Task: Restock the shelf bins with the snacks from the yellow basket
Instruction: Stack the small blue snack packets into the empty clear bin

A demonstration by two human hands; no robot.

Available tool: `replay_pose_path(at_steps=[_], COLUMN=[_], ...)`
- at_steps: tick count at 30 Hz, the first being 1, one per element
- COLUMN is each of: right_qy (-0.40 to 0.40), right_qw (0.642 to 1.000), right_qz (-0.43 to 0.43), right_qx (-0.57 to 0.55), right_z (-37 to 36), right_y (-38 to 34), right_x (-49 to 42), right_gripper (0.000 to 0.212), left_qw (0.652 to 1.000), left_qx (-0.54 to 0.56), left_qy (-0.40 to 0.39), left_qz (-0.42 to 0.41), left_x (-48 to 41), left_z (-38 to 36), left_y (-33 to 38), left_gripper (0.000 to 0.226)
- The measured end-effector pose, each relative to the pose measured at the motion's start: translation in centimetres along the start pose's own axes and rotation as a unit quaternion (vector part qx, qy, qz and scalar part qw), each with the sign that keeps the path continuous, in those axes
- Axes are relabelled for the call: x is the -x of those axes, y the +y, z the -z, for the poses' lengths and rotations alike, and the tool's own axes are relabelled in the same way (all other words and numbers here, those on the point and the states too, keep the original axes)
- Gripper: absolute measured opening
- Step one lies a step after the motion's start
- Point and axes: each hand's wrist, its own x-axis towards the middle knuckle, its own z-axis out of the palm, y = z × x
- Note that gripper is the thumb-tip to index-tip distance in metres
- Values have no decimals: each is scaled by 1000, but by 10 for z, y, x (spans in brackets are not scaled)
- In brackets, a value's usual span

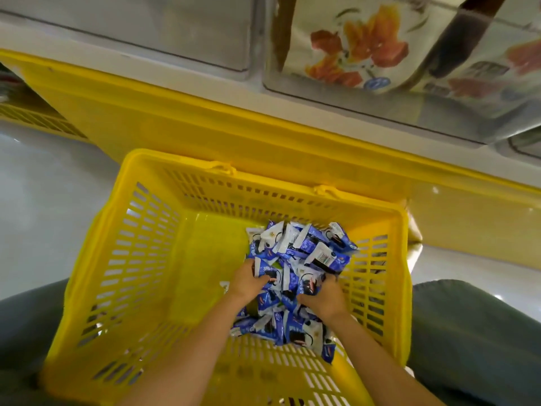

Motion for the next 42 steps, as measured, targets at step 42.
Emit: replay_pose_path(at_steps=[42], right_qy=[-54], right_qw=[872], right_qz=[472], right_qx=[-119], right_z=[104], right_y=[-203], right_x=[184], right_gripper=[43], left_qw=[887], left_qx=[-23], left_qy=[207], left_qz=[-412], left_x=[196], left_z=[224], left_y=[85], left_gripper=[10])
